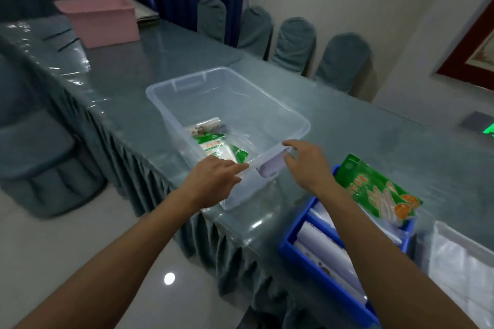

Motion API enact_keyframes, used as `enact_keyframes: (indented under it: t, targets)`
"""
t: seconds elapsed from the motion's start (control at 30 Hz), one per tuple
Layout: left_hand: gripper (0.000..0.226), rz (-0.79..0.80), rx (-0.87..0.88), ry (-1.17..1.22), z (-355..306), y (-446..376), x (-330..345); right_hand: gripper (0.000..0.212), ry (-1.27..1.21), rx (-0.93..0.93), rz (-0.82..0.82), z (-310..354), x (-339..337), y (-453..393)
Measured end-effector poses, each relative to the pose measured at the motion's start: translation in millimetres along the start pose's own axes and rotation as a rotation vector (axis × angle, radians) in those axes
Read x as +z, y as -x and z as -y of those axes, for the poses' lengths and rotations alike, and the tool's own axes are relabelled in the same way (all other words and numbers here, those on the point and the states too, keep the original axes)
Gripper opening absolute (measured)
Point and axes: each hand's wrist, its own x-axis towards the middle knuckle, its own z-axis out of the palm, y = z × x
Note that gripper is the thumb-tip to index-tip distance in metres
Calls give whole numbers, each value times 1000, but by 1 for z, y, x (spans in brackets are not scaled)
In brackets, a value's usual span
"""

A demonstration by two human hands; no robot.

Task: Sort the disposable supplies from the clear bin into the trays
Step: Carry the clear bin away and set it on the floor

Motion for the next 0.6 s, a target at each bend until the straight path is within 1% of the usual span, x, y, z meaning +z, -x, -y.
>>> enact_keyframes:
  t: [0.13,0.23,0.33,0.37,0.4,0.43,0.5,0.57,0.6]
  targets:
    - [36,-8,13,-8,24,30,-13,32,7,-64,27,11,15,-40]
    - [32,-12,-38,-25,40,56,-24,31,53,-59,25,16,27,-68]
    - [28,-38,-130,-3,53,75,-30,33,171,-22,34,17,36,-91]
    - [28,-67,-203,14,56,78,-31,35,218,-15,39,16,38,-97]
    - [29,-110,-314,47,58,78,-31,38,257,-7,44,15,39,-103]
    - [30,-170,-462,98,58,77,-29,41,283,6,48,13,40,-108]
    - [33,-275,-829,245,57,67,-25,47,306,14,46,7,39,-117]
    - [41,-281,-1171,520,56,55,-22,48,291,10,37,-1,38,-124]
    - [39,-285,-1308,703,54,48,-22,47,266,14,37,-5,36,-128]
